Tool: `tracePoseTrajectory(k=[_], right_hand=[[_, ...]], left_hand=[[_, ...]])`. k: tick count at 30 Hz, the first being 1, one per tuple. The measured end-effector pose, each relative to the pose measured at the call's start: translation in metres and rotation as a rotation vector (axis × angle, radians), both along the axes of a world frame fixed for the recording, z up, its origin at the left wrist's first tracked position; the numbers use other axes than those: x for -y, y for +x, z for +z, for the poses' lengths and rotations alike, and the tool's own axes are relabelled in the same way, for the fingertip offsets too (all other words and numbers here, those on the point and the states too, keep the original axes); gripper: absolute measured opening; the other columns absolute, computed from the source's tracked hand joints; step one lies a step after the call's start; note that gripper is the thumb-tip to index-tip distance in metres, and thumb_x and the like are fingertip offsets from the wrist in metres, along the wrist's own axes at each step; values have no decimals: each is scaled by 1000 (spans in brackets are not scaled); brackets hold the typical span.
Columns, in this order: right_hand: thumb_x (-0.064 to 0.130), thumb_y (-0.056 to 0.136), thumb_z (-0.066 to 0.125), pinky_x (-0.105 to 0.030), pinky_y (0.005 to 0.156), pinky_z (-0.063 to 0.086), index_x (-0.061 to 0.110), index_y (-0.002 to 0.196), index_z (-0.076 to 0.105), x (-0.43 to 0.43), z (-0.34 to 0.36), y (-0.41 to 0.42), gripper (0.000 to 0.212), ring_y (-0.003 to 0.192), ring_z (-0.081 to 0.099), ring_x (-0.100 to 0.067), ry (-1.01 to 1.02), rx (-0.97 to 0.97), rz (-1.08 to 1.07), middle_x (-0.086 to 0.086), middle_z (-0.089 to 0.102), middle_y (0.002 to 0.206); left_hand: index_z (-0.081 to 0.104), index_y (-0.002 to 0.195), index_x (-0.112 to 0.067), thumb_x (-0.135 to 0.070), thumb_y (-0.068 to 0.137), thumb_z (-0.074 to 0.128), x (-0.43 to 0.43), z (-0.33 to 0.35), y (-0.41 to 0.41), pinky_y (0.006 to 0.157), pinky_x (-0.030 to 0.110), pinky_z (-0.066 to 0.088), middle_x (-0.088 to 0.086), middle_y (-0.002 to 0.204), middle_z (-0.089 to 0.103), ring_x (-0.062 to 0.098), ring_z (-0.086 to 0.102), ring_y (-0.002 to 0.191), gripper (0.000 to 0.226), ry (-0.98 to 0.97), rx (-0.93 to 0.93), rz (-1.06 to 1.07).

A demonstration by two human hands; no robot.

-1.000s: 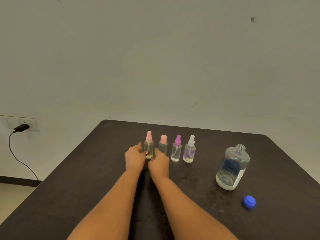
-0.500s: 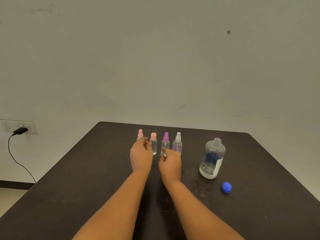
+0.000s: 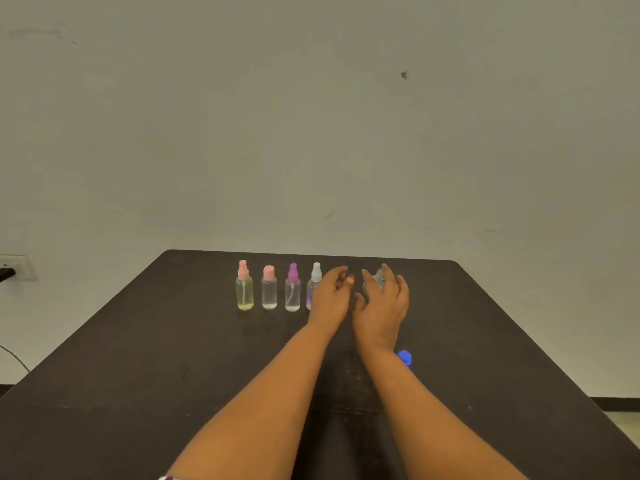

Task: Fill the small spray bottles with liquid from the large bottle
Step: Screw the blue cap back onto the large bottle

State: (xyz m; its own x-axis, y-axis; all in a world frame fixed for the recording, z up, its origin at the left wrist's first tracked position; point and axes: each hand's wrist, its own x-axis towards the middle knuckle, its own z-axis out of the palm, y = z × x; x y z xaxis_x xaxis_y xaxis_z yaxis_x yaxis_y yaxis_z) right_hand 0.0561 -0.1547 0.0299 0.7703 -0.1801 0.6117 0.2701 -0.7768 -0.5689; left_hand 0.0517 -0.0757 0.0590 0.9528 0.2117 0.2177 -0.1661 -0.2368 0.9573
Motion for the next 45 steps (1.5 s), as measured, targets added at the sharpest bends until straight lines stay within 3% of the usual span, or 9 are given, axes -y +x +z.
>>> tracePoseTrajectory(k=[4, 7, 11, 15, 26, 34, 38, 41, 45], right_hand=[[5, 92, 51, -38, 106, 32, 21, 130, 54, 18, -6, 2, 42, 142, 12, -33, 42, -21, 124, -1, 25, 154], [3, 94, 47, -25, 105, 23, 22, 134, 49, 22, -8, 4, 45, 143, 16, -29, 126, -32, 189, 1, 22, 155], [-2, 90, 49, -31, 110, 28, 17, 133, 51, 24, -8, 7, 47, 139, 27, -28, 150, -16, 228, -3, 29, 152], [-3, 88, 53, -26, 103, 32, 18, 131, 53, 19, -11, 7, 48, 134, 35, -29, 79, -6, 238, -1, 29, 152], [9, 80, 68, -31, 85, 48, 17, 126, 59, -5, -16, -17, 48, 111, 52, -31, -116, 90, 245, -7, 44, 143], [11, 85, 63, -36, 92, 47, 22, 130, 55, -4, -15, -22, 47, 124, 46, -31, -128, 66, 301, -5, 34, 150], [22, 90, 57, -40, 87, 51, 24, 130, 54, 3, -8, -25, 40, 120, 49, -32, -77, 113, 286, -10, 33, 150], [27, 93, 51, -36, 84, 49, 21, 133, 51, 13, -2, -28, 41, 114, 50, -32, -66, 163, 245, -14, 36, 148], [20, 92, 53, -31, 87, 46, 16, 131, 52, 37, -11, -22, 39, 116, 47, -28, -75, 45, 198, -13, 45, 140]], left_hand=[[42, 137, -13, -9, 94, 47, 13, -10, 7, 106, 30, 38, 6, 141, 45, 20, 46, 127, 44, 13, -89, -99], [42, 138, -15, -9, 91, 50, 17, -11, 9, 107, 37, 40, 5, 141, 47, 18, 46, 128, 48, 24, -106, -150], [44, 137, -10, -6, 89, 54, 17, -9, 13, 106, 42, 42, 8, 138, 51, 20, 48, 127, 50, 39, -93, -155], [49, 132, -7, -3, 84, 63, 3, -9, 13, 102, 44, 46, 9, 134, 54, 21, 51, 124, 50, -3, -93, -117], [58, 126, -13, -9, 81, 69, -44, -17, -9, 92, 46, 53, 5, 122, 63, 20, 59, 115, 46, -5, -69, -120], [51, 132, -14, -10, 82, 68, -45, -13, -18, 98, 45, 49, 7, 132, 57, 22, 52, 124, 53, 30, -93, -127], [46, 136, -13, -17, 86, 65, -35, 1, -27, 106, 33, 41, 6, 137, 52, 17, 48, 127, 54, 112, 39, 33], [57, 125, -18, -22, 87, 63, -22, 10, -35, 99, 31, 47, -2, 125, 60, 7, 56, 111, 38, 231, 298, 199], [65, 109, -16, -17, 88, 59, 5, 17, -42, 87, 26, 49, -1, 107, 65, 10, 59, 98, 21, 500, 501, 50]])
